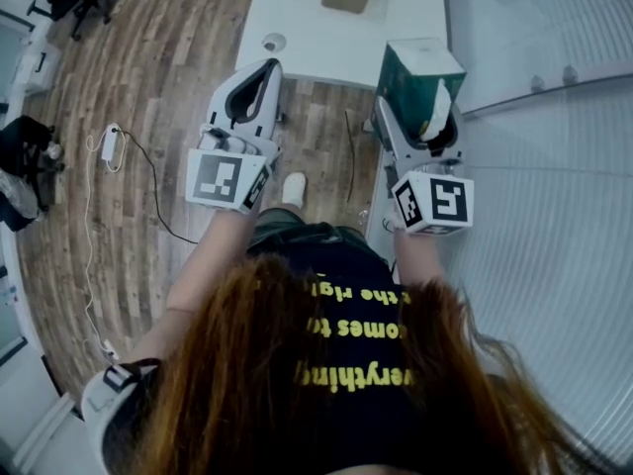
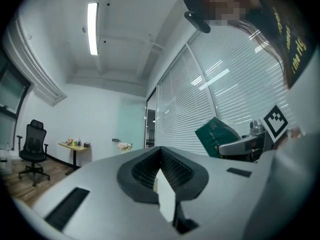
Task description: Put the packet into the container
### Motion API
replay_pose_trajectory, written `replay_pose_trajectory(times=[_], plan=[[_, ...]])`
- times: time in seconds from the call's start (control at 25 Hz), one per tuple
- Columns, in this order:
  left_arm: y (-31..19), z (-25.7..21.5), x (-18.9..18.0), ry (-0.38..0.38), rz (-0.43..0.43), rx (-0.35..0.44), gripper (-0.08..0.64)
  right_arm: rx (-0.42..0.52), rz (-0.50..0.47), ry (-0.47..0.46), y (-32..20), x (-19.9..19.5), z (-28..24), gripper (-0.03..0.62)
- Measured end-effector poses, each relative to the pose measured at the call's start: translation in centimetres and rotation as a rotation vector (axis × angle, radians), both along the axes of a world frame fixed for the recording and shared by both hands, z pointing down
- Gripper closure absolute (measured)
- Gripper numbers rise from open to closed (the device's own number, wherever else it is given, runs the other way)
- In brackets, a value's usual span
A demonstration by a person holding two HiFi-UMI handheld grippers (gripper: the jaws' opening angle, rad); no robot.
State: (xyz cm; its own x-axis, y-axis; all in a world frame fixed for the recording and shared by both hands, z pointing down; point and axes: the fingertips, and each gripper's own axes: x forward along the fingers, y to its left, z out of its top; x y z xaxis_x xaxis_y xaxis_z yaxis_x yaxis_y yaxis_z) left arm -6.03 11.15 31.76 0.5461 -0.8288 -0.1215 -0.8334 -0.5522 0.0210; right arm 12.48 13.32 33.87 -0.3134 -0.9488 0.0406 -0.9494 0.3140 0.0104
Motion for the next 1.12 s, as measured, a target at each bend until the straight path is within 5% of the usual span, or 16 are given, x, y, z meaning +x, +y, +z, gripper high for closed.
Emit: replay_pose_trajectory(times=[0.6, 1.12], plan=[[-2.9, 3.5, 0.6, -0.009, 0.034, 0.002, 0.558, 0.003, 0.053, -0.010, -2.2, 1.4, 3.6, 0.198], [-9.4, 1.1, -4.5, 0.006, -0.015, -0.045, 0.558, -0.026, 0.013, 0.025, -10.2, -3.1, 0.8, 0.198]])
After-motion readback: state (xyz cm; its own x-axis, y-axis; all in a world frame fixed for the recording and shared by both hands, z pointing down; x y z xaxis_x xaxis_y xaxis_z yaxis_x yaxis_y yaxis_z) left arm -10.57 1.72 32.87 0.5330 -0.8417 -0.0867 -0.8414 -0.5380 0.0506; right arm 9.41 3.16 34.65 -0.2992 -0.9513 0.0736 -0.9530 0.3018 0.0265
